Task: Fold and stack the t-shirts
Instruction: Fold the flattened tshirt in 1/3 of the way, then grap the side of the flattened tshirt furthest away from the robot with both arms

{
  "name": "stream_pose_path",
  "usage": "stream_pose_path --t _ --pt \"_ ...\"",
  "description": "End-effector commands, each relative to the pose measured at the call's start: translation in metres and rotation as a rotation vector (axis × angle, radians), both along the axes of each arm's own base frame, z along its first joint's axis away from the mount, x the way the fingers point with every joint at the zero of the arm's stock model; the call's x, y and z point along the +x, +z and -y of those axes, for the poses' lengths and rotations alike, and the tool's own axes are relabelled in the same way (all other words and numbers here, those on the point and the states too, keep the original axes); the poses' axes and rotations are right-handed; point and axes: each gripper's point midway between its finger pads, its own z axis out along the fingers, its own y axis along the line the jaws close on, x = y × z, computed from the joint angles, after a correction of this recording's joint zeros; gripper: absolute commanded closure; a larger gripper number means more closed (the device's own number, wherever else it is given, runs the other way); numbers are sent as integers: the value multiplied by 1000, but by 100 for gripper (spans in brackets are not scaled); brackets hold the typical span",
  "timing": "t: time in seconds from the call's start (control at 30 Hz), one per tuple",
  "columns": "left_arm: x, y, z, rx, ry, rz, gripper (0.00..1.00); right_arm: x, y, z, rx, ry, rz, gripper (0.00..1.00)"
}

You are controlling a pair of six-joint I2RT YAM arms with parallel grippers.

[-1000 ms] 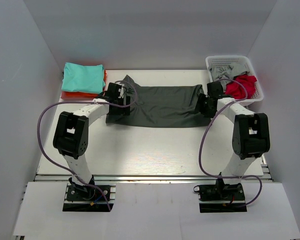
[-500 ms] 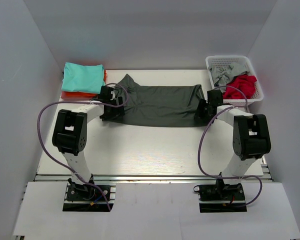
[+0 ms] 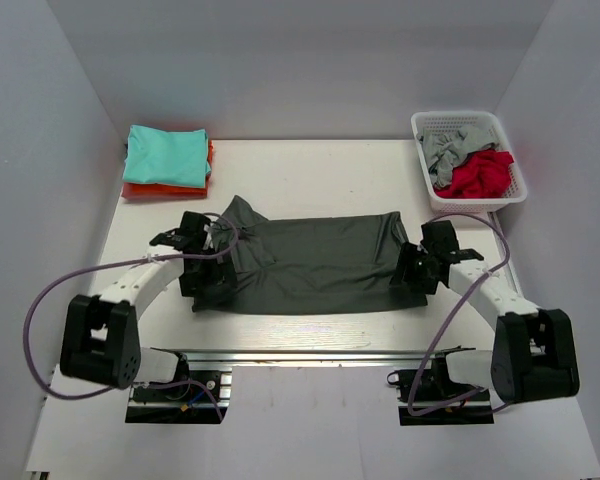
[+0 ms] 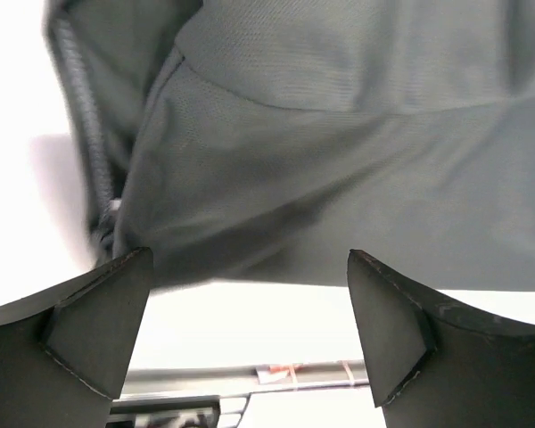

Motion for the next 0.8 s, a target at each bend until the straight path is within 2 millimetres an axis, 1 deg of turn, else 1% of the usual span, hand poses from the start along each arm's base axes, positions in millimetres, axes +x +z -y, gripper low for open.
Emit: stream_pose_path --t 0.0,0.07,0.1,0.13,0.17,0.2,0.23,0.27,0.3,0.33,0.37,0.4,0.43,0.47,0.5,0.53,0.57,0.6,0.63,0.67,0.7,0.73,0.77 --pt "8 42 -5 10 43 108 0 4 31 -10 33 44 84 36" --pt "41 66 -2 6 33 243 0 27 53 -11 28 52 181 34" --pt "53 68 -4 28 31 266 0 44 64 -12 27 49 235 34" --pt "70 81 -2 26 38 314 0 50 67 -11 19 33 249 33" --pt "88 88 1 22 28 362 0 62 75 -13 25 31 270 33" --pt "108 105 1 17 34 412 0 76 83 -16 32 36 303 33" --pt "122 94 1 40 28 396 0 80 84 -16 26 32 306 33" --pt "141 97 4 39 15 439 0 92 88 -17 26 26 316 33" --pt "154 95 6 44 5 445 0 110 107 -17 27 12 369 33" --pt "175 107 12 40 -34 487 0 118 94 -10 -15 -18 335 33" --pt "201 100 12 70 -20 478 0 134 106 -9 -24 -32 363 33" --pt "215 96 11 88 -10 476 0 139 113 -8 -27 -39 382 33" --pt "226 90 10 113 -29 464 0 145 103 -8 -45 -39 359 33" --pt "237 86 11 125 -25 453 0 150 102 -6 -61 -33 356 33" --pt "261 77 11 150 -27 456 0 164 117 -3 -78 -54 395 33" --pt "269 73 12 157 -38 446 0 166 102 -2 -95 -51 349 33" --pt "286 82 18 139 -40 481 0 172 105 0 -111 -56 355 33" --pt "295 60 19 154 -62 448 2 179 103 -1 -115 -55 351 33" --pt "303 57 23 145 -65 453 5 182 95 -1 -117 -53 333 33" --pt "319 66 27 141 -83 489 9 188 91 -3 -121 -45 325 33" --pt "320 57 29 137 -91 464 16 191 89 -2 -129 -47 320 33" --pt "323 52 30 139 -92 451 21 198 92 -1 -132 -50 326 33" --pt "330 41 31 145 -102 437 26 203 82 -1 -147 -53 300 33"
